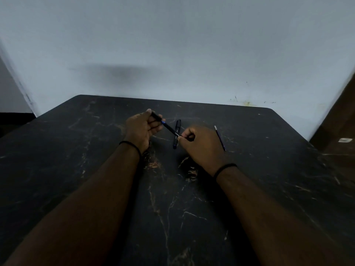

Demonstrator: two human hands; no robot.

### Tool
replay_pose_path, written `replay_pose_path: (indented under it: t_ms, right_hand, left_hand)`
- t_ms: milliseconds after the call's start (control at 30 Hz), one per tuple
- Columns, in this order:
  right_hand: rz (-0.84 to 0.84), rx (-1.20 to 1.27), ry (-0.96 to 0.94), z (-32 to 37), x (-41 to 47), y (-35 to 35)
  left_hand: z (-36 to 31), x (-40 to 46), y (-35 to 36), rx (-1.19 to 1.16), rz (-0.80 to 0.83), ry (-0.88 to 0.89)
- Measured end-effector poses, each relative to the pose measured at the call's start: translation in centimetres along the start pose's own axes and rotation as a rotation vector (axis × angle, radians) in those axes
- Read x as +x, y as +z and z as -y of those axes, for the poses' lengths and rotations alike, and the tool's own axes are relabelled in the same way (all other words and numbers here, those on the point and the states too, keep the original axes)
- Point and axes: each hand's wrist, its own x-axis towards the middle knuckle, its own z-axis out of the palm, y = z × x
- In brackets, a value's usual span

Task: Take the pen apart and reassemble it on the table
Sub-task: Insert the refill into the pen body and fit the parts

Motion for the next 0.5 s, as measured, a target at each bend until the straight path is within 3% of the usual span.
replay_pose_path:
  t_ms: [500]
  right_hand:
    - [-0.041, -0.178, -0.113, 0.26, -0.05, -0.84]
  left_hand:
    - [-0.15, -0.14, -0.21, 0.253, -0.072, 0.104]
